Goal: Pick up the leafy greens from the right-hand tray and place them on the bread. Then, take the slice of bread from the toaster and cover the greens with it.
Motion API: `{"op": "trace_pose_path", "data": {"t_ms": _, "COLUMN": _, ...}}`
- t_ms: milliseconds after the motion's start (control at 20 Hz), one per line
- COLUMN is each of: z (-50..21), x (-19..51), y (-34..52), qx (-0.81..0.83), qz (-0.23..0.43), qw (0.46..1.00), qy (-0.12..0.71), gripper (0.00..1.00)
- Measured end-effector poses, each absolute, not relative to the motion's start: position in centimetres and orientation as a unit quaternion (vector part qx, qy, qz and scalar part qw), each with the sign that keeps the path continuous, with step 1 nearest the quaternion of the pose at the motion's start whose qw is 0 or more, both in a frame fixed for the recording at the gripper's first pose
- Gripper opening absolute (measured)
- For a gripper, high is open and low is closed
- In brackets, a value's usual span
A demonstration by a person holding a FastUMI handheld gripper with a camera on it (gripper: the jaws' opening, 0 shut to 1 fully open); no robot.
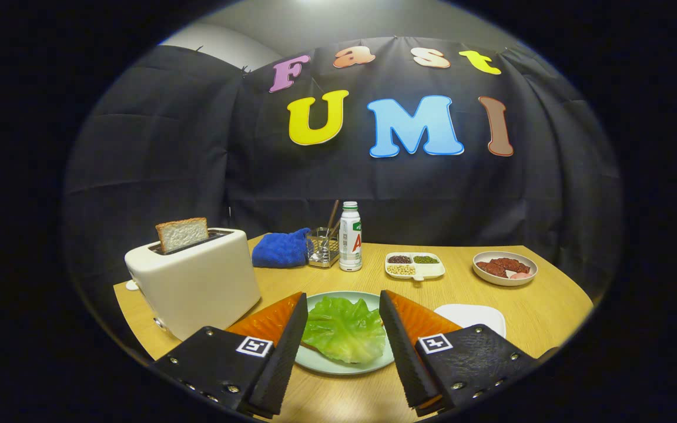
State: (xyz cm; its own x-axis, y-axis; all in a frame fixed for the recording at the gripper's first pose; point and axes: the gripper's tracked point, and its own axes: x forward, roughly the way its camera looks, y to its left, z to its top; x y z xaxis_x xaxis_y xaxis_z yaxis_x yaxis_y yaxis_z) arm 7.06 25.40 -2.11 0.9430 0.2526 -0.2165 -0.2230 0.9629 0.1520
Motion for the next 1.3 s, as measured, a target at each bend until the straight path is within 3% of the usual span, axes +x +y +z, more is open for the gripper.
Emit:
{"op": "trace_pose_path", "data": {"t_ms": 150, "z": -1.1, "x": 7.2, "y": 25.8, "qx": 0.088, "qz": 0.087, "qw": 0.985, "qy": 0.122, "gripper": 0.75}}
{"op": "trace_pose_path", "data": {"t_ms": 400, "z": 0.4, "x": 7.5, "y": 28.2, "qx": 0.121, "qz": 0.086, "qw": 0.978, "qy": 0.146, "gripper": 0.75}}
{"op": "trace_pose_path", "data": {"t_ms": 1300, "z": 6.0, "x": 6.5, "y": 44.6, "qx": 0.093, "qz": 0.194, "qw": 0.97, "qy": 0.114, "gripper": 0.75}}
